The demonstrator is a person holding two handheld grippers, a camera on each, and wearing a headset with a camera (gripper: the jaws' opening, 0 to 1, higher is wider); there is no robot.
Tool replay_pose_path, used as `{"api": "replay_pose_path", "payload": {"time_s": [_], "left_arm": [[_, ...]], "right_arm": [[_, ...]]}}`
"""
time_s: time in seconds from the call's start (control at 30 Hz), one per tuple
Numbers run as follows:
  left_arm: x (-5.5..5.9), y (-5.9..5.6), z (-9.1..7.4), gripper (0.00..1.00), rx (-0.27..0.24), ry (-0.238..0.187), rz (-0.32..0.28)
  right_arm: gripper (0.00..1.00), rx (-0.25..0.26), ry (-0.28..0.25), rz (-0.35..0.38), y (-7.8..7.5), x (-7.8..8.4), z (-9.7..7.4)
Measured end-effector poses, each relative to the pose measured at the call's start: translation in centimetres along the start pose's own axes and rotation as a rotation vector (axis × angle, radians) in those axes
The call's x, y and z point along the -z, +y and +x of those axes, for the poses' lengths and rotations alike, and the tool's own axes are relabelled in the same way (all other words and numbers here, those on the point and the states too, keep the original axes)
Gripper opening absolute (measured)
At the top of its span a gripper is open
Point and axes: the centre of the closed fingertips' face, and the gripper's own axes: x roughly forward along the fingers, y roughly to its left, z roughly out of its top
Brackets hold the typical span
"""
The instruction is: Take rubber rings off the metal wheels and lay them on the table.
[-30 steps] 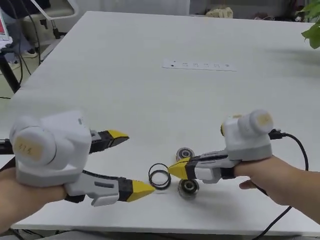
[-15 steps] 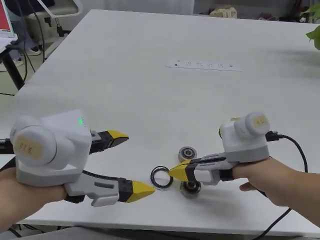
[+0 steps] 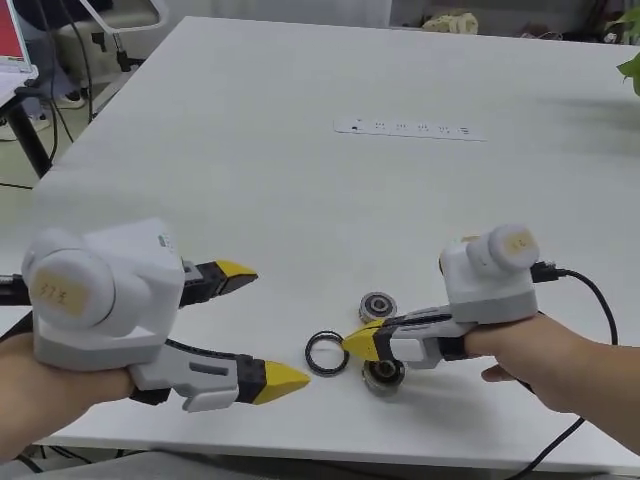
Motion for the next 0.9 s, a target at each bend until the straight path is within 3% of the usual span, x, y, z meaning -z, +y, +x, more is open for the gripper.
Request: {"api": "replay_pose_path", "payload": {"time_s": [0.9], "left_arm": [[0.61,-0.04,0.43,0.69,0.021,0.028,-0.004]], "right_arm": [[0.02,0.034,0.020,-0.007,-0.84,0.31,0.26]]}}
